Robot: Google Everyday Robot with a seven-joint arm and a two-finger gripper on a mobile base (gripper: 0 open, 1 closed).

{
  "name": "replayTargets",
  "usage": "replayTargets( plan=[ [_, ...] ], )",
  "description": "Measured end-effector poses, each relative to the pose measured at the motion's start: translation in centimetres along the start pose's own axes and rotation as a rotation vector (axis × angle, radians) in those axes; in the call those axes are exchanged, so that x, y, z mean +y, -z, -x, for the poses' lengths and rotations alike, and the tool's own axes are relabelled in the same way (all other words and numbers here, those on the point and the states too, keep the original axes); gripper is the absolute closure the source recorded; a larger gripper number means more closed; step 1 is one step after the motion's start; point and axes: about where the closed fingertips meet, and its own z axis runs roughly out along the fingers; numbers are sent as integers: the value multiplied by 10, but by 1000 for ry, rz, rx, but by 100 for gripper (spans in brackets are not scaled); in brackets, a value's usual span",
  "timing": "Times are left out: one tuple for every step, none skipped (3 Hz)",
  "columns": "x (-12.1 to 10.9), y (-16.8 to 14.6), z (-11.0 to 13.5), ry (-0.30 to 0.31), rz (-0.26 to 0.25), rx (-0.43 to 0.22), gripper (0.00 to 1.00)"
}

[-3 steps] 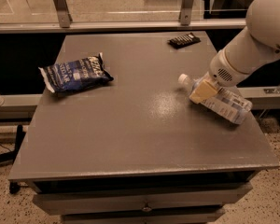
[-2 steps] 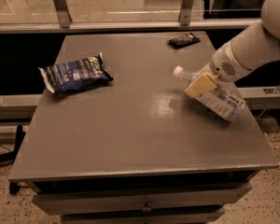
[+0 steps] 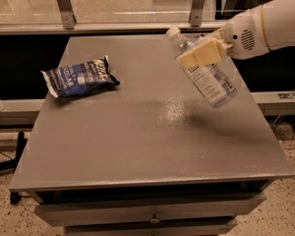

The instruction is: Pick blue plastic bottle

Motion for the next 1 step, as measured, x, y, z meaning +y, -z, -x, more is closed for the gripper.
replayTargets(
  plan=[
    [0,0,0,0,0,0,100]
  ],
)
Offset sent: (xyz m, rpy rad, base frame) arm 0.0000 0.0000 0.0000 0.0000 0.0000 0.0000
